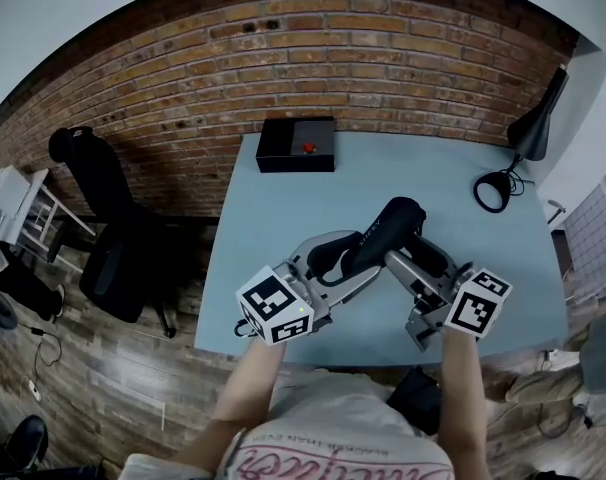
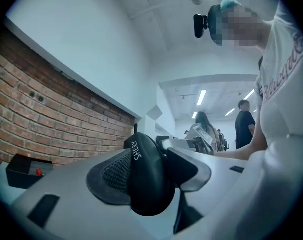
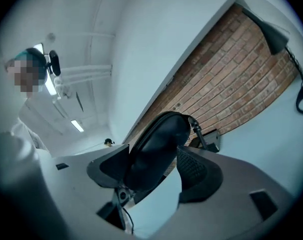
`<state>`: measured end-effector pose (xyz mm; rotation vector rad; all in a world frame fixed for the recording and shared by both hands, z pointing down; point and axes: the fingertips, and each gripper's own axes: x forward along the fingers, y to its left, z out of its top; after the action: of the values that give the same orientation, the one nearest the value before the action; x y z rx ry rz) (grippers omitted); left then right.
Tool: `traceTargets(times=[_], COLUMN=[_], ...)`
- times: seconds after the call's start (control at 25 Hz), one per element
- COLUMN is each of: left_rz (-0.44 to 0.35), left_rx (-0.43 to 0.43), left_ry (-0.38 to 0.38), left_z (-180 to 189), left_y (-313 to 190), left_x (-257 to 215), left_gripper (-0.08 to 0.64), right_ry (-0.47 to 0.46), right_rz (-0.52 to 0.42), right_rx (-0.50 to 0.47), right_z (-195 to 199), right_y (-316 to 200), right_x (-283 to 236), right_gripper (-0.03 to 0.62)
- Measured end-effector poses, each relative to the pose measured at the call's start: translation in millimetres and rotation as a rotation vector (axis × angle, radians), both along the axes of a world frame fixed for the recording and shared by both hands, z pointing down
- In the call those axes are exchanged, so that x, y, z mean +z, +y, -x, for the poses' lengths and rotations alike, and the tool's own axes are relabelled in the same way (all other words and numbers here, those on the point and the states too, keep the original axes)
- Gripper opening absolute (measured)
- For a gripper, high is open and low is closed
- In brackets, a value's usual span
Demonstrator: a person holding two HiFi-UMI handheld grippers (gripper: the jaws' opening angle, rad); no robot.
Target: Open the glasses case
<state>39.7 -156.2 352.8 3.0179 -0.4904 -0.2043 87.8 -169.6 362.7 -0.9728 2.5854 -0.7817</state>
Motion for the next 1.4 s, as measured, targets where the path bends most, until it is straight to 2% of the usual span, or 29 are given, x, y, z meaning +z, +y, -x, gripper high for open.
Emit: traceTargets(times=[0.12, 0.2, 0.32, 0.44, 0.52, 0.6, 0.68, 0.72, 0.8, 0.84, 1.0, 1.08, 1.2, 1.28, 1.4], left_rz=[0.068, 0.114, 0.163, 0.221, 0.272, 0.308, 0.327, 0.334, 0.339, 0.341, 0.375, 0.393, 0.396, 0.371, 0.318], left_rx=[0.036, 0.052, 0.052, 0.071, 0.127, 0.172, 0.190, 0.192, 0.182, 0.183, 0.260, 0.302, 0.286, 0.235, 0.093], left_ry=[0.104, 0.146, 0.191, 0.279, 0.370, 0.443, 0.482, 0.490, 0.476, 0.472, 0.528, 0.528, 0.483, 0.438, 0.328], left_z=[7, 11, 17, 31, 42, 49, 52, 52, 50, 49, 46, 40, 32, 31, 32], left_y=[1, -1, -5, -11, -11, -11, -12, -12, -12, -12, -6, -2, -2, -6, -18], left_x=[-7, -10, -12, -20, -28, -34, -34, -33, -29, -27, -30, -30, -23, -18, -6], left_gripper=[0.235, 0.233, 0.230, 0.229, 0.229, 0.230, 0.229, 0.229, 0.230, 0.229, 0.230, 0.230, 0.232, 0.233, 0.232], right_ry=[-0.104, -0.116, -0.087, 0.027, 0.088, 0.062, 0.033, 0.030, 0.008, -0.009, -0.001, 0.016, 0.091, 0.147, 0.153], right_rz=[-0.005, -0.029, -0.053, -0.049, -0.046, -0.045, -0.038, -0.032, -0.022, -0.015, 0.015, 0.006, -0.026, -0.027, -0.020], right_rx=[-0.035, -0.057, -0.073, -0.027, 0.006, -0.005, -0.018, -0.024, -0.045, -0.055, -0.083, -0.100, -0.094, -0.022, 0.125], right_z=[-2, -4, -7, -15, -21, -21, -19, -18, -17, -16, -6, 3, 11, 3, -23], right_y=[4, 8, 12, 10, 8, 9, 8, 8, 9, 10, 9, 10, 10, 4, -6], right_x=[-4, -5, -4, 4, 10, 8, 5, 5, 5, 4, 9, 11, 16, 21, 21], right_gripper=[0.285, 0.263, 0.230, 0.172, 0.089, 0.083, 0.086, 0.093, 0.158, 0.169, 0.212, 0.212, 0.196, 0.167, 0.064])
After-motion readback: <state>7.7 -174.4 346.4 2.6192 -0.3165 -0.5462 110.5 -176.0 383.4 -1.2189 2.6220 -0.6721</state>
